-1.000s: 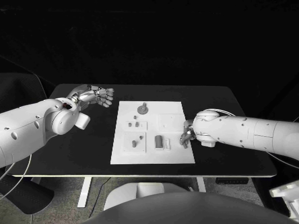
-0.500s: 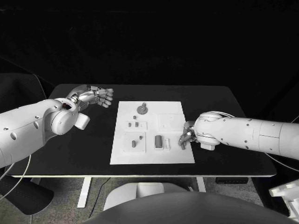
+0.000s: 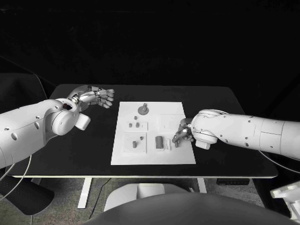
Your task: Assemble the parts on the task board
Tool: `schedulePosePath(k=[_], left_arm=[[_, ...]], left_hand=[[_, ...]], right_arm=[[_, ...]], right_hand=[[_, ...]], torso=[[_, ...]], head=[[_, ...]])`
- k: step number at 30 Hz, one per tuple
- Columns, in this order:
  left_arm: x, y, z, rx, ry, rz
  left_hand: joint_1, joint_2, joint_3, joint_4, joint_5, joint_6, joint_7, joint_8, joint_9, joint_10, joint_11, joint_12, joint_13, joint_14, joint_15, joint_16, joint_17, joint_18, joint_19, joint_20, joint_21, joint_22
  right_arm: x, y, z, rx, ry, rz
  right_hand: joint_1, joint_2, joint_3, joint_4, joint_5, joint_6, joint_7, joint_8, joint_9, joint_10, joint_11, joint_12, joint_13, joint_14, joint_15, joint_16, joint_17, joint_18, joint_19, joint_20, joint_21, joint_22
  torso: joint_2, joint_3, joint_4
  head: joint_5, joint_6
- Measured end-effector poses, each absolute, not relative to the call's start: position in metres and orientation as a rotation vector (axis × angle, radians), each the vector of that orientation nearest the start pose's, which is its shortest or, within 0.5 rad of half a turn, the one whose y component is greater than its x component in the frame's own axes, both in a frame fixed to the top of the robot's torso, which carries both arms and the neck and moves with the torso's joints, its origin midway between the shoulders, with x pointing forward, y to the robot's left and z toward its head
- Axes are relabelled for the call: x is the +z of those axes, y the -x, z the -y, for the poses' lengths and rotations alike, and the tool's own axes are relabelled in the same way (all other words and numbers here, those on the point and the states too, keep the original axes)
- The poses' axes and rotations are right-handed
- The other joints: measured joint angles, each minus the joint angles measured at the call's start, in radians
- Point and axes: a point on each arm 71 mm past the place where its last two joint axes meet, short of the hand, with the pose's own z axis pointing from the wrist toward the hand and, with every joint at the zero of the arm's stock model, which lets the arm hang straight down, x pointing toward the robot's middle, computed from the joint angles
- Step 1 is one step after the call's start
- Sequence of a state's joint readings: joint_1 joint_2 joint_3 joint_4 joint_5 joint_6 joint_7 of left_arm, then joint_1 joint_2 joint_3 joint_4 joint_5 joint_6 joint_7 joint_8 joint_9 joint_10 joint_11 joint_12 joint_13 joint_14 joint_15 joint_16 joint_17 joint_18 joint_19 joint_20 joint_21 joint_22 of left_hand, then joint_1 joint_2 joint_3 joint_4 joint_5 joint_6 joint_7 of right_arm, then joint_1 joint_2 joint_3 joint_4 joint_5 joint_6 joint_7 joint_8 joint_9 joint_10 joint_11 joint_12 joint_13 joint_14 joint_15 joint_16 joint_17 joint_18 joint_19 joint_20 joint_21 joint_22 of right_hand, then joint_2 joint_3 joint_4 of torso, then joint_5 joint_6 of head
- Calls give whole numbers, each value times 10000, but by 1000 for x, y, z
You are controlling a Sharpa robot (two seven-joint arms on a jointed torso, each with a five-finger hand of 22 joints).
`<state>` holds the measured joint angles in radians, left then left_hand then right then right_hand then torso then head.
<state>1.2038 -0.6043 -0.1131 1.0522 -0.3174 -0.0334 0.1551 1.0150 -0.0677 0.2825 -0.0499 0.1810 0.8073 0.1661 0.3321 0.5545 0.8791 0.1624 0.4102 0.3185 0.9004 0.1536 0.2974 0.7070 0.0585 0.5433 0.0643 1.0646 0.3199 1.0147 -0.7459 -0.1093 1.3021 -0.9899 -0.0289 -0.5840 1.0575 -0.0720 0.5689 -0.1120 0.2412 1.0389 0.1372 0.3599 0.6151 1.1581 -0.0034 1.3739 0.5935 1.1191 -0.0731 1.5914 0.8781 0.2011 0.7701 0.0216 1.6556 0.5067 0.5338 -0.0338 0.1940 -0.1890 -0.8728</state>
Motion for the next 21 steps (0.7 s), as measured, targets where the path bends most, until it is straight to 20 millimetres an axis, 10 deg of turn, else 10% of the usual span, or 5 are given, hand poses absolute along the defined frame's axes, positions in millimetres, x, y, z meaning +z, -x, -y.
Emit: schedulePosePath(k=[21], left_arm=[[-241, -550, -210, -12479, 8600, -18592]], left_hand=[[1, 0, 0, 0, 0, 0, 0, 0, 1, 0, 0, -38, 7, 0, 0, 0, 1, -1, 0, 0, 0, 7]], right_arm=[[-355, -461, 224, 2393, -5800, -24499]], right_hand=[[0, 0, -1, -1, 28, 17, -19, -11, -12, -4, 6, -1, -2, 48, 18, 0, -1, -11, 73, -2, 0, 8]], torso=[[4, -2, 9]], head=[[26, 0]])
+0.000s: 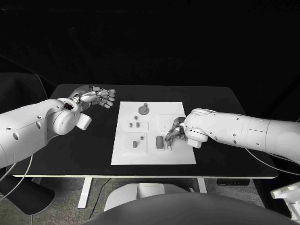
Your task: Assemble the parts on the task board
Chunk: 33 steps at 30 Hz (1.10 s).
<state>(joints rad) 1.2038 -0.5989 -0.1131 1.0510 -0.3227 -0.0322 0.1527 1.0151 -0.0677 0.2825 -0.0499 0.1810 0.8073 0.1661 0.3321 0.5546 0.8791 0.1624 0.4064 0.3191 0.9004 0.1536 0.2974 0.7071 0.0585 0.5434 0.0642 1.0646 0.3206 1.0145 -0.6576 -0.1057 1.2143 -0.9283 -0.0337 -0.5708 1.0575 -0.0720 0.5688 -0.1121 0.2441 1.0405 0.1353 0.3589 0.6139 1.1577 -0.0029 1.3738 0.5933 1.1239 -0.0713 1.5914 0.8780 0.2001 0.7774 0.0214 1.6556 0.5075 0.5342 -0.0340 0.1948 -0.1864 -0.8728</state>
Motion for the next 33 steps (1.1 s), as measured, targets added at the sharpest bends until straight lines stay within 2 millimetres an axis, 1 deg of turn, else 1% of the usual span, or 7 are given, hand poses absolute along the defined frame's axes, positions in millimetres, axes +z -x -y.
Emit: schedulePosePath(k=[6, 8, 18, 23, 26, 33], left_arm=[[-241, -550, -209, -12490, 8589, -18604], [-241, -550, -209, -12490, 8588, -18606], [-241, -550, -209, -12486, 8586, -18620], [-241, -550, -209, -12495, 8579, -18636], [-241, -550, -208, -12495, 8577, -18645], [-241, -549, -208, -12502, 8571, -18664]], left_hand=[[0, 0, 0, 0, 0, 0, 0, 0, 0, 0, 0, 0, -1, 0, 0, 0, -1, 0, -2, 3, 0, -1], [0, 0, 0, 0, 0, 0, 0, 0, 1, 0, 0, 0, -1, 0, 0, 0, -9, 1, -36, 36, 0, -1], [0, 0, 0, 0, 0, 0, 0, 0, 1, 0, 0, 0, -1, 0, 0, 0, -9, 1, -36, 36, 0, -2], [0, 0, 0, 0, 0, 0, 0, 0, 1, 0, 0, 0, -2, 0, 0, 0, -8, 1, -36, 35, 0, -2], [0, 0, 0, 0, 0, 0, 0, 0, 2, 0, 0, 0, -2, 0, 0, 0, -8, 1, -36, 36, 0, -3], [0, 0, 0, 0, 0, 0, 0, 0, 2, 0, 0, 0, -2, 0, 0, 0, -8, 1, -36, 35, 0, -3]], right_arm=[[-357, -463, 223, 2410, -5945, -24608], [-358, -463, 222, 2426, -5954, -24667], [-363, -459, 221, 2489, -5916, -25109], [-364, -459, 221, 2484, -5911, -25180], [-364, -460, 220, 2478, -5941, -25206], [-366, -461, 221, 2494, -6020, -25267]], right_hand=[[0, 0, -1, -1, 0, 1, -2, -4, -2, 23, -22, 0, 0, 7, -2, 0, 0, -3, 0, 0, 0, 0], [0, 0, -1, 0, 0, 5, -6, -29, -2, 24, -23, 0, 0, 15, -7, 0, 0, -4, 0, 0, 0, -1], [0, 0, -2, -2, -1, 16, -19, 4, 0, 24, -22, 0, -1, 33, 2, 0, 0, -6, 0, 0, 0, -1], [0, 0, -2, -2, -2, 17, -20, 12, 17, 23, -21, 0, -1, 36, 2, 0, -1, -8, 0, 0, 0, -1], [0, 0, -2, -1, -3, 32, -34, 97, 41, 39, -5, 0, -1, 43, 0, 0, -1, -9, -1, 0, 0, -2], [0, 0, 29, 29, -28, -1, -2, 70, 16, 56, 12, 0, -2, 76, 2, 0, -1, -16, -1, 0, 0, -2]], torso=[[-2, -2, -5], [-2, -2, -7], [-2, 5, -24], [-2, 10, -22], [-2, 10, -21], [0, 11, -14]], head=[[29, 0], [33, 0], [52, 0], [50, 0], [42, 0], [47, 0]])
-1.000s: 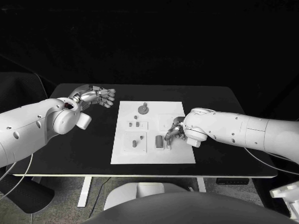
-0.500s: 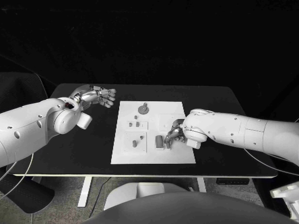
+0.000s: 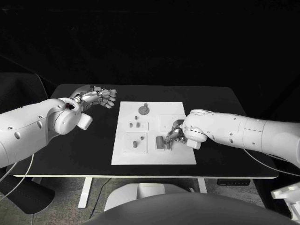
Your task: Assemble the parts on the task board
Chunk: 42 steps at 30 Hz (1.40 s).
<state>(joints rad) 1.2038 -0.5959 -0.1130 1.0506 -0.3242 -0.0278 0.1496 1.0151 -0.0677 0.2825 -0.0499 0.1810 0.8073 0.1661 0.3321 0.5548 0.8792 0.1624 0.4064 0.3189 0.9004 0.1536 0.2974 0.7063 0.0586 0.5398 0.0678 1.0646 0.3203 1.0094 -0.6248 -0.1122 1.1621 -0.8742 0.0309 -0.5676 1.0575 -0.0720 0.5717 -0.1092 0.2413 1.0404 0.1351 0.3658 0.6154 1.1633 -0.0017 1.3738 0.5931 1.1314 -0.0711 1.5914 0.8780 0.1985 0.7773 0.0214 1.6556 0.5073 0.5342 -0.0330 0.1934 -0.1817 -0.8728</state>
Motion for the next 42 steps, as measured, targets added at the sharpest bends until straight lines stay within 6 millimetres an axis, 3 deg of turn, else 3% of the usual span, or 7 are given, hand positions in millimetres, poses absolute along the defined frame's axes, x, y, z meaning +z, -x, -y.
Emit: schedulePosePath(k=[8, 9, 42], left_arm=[[-241, -549, -208, -12495, 8574, -18680], [-241, -549, -208, -12496, 8574, -18682], [-242, -549, -208, -12480, 8580, -18756]], left_hand=[[0, 0, 0, 0, 0, 0, 0, 0, 0, 0, 0, 0, -1, 0, 0, 0, 0, 0, 0, 0, 0, 0], [0, 0, 0, 0, 0, 0, 0, 0, 0, 0, 0, 0, -1, 0, 0, 0, -2, -1, 0, 0, 0, 0], [0, 0, 0, 0, 0, 0, 0, 0, -7, 0, 0, 0, -2, 0, 0, 0, -7, -7, -36, -37, 0, 6]], right_arm=[[-367, -462, 225, 2404, -6022, -25369], [-369, -461, 227, 2328, -6013, -25406], [-370, -463, 225, 2240, -5881, -25208]], right_hand=[[-5, 5, 0, 0, 30, 0, 1, -44, -12, 3, 4, 0, 0, 16, 16, 0, 0, 50, 0, 0, 0, -1], [-26, 26, 0, 0, 30, -1, 1, -157, -33, 2, 5, 0, -1, 16, 16, 0, -1, 63, 0, 0, 0, -1], [-162, 157, 26, 26, -61, -43, 41, -94, -15, 0, 38, 0, -1, -24, 18, 0, 0, 76, 0, 0, 0, -2]], torso=[[2, -6, 0], [2, -5, 0], [-1, -6, -8]], head=[[5, 0], [5, 0], [-29, 0]])
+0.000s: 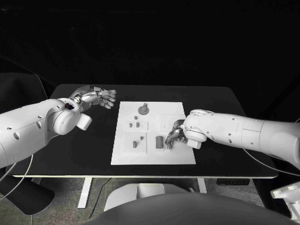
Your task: Assemble the parts on the task board
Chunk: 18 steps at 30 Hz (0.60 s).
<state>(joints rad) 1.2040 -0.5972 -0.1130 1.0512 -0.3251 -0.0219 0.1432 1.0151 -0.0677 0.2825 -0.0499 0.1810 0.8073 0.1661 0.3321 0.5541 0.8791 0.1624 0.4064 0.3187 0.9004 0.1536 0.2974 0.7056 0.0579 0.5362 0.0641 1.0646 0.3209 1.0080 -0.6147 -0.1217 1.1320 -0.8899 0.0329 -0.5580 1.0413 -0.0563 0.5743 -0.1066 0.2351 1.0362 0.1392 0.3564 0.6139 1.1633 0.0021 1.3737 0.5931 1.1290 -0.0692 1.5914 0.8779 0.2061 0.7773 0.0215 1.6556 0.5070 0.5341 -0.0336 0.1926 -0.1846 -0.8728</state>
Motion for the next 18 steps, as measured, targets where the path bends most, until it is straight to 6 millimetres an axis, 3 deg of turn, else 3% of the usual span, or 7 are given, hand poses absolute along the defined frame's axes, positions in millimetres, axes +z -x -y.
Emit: schedulePosePath(k=[18], left_arm=[[-242, -549, -208, -12481, 8570, -18804]], left_hand=[[0, 0, -26, 26, 0, 0, 0, 0, 1, 0, 0, 0, -1, -36, -36, 0, -9, -34, 0, 0, 0, -2]], right_arm=[[-371, -464, 225, 2223, -6190, -25083]], right_hand=[[-298, -39, 85, -85, -79, -2, 3, 28, -7, 1, 36, 0, 0, -22, 30, 0, -10, -60, 36, 36, 0, 2]], torso=[[-2, -2, 1]], head=[[-7, 0]])
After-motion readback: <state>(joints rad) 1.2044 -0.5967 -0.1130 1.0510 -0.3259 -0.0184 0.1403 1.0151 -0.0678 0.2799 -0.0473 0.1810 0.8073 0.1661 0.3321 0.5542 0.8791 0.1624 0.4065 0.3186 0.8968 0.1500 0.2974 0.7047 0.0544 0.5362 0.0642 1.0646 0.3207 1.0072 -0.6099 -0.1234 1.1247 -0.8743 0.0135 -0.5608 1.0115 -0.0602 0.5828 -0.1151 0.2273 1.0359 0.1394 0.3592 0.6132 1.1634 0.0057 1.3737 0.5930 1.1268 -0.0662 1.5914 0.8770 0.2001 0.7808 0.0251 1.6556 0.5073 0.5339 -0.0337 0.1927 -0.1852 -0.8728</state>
